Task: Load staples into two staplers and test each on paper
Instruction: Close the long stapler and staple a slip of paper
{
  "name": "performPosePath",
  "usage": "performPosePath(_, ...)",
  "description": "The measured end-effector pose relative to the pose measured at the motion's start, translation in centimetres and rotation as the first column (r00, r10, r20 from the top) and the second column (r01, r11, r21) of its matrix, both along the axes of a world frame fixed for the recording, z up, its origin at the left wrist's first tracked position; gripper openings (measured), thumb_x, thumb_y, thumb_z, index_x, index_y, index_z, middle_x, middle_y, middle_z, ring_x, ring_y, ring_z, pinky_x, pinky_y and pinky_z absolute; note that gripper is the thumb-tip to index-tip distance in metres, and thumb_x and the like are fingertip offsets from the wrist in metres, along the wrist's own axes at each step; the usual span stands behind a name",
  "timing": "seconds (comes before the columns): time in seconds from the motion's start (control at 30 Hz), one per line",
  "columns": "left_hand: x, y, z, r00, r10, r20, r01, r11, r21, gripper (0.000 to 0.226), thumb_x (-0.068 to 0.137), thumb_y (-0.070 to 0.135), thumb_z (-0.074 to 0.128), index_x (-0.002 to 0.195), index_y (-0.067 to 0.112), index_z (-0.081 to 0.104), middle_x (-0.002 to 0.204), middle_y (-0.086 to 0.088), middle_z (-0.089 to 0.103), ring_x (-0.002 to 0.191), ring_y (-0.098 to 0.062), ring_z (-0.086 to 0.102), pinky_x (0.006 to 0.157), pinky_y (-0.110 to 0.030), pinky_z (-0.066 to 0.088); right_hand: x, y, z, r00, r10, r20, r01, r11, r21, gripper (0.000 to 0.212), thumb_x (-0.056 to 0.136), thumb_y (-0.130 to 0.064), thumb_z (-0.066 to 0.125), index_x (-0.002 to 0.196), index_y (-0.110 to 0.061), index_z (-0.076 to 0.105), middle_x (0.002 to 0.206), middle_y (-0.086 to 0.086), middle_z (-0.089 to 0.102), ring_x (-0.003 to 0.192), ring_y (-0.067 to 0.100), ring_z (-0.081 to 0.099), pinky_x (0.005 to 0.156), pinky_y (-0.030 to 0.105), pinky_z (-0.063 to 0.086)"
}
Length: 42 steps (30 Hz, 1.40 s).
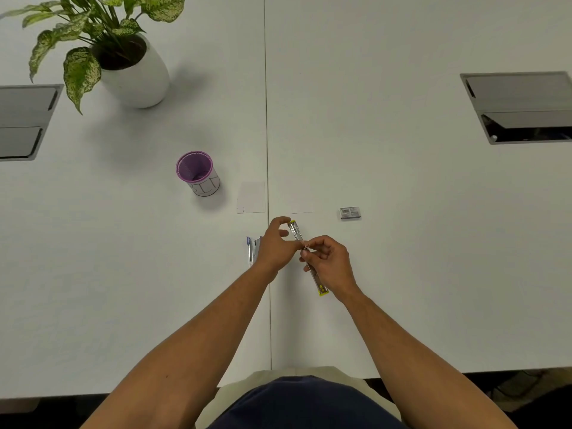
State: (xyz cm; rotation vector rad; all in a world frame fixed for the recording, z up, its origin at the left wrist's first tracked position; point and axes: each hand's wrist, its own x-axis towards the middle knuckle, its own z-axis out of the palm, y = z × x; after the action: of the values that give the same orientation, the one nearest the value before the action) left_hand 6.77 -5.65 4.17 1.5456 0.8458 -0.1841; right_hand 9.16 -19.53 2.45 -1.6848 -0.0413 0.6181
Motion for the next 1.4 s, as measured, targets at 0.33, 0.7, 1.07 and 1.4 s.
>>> performPosePath(0.33,0.5,0.0,-0.2,0.979,0.204,0.006,-0.2,0.963,-0.179,0.047,0.081,-0.002,0.057,0.125,0.013,0.048,0.088,-0.019,0.066,0.07,-0.023,0.069,0.064,-0.03,0.059,-0.1,0.2,0.5,0.999,0.035,0.001,-0.035,0.999,0.015,0.018,0.084,-0.001,0.072,0.089,-0.018,0.067,0.086,0.01,0.074,0.073,0.021,0.072,0.06,0.027,0.056)
performPosePath(0.7,0.5,0.6,-0.1,0.935,0.354,0.016,-0.323,0.87,-0.373,0.03,0.085,-0.004,0.06,0.111,0.008,0.051,0.081,-0.018,0.07,0.074,-0.029,0.072,0.069,-0.035,0.06,-0.5,0.1,0.3,1.0,0.015,-0.011,-0.014,0.999,0.032,0.017,0.088,0.0,0.066,0.091,-0.017,0.066,0.091,0.009,0.072,0.072,0.019,0.07,0.061,0.026,0.057)
performPosePath(1.07,0.8,0.5,0.4,0.948,0.307,0.087,-0.267,0.911,-0.314,0.016,0.092,0.006,0.058,0.106,0.009,0.052,0.078,-0.016,0.068,0.071,-0.03,0.071,0.068,-0.035,0.061,-0.4,0.3,0.3,0.99,-0.013,-0.141,0.026,0.996,0.089,0.023,0.09,-0.004,0.065,0.108,-0.017,0.058,0.09,0.01,0.07,0.073,0.021,0.07,0.055,0.034,0.057)
performPosePath(1.4,0.6,0.9,1.0,0.939,0.306,0.153,-0.255,0.924,-0.285,0.018,0.091,0.002,0.06,0.108,0.004,0.054,0.094,-0.022,0.07,0.084,-0.029,0.073,0.073,-0.035,0.059,-0.4,1.0,1.1,0.957,0.085,-0.276,-0.036,0.983,0.179,0.022,0.098,-0.015,0.057,0.117,-0.006,0.063,0.087,0.01,0.067,0.058,0.018,0.056,0.044,0.028,0.046)
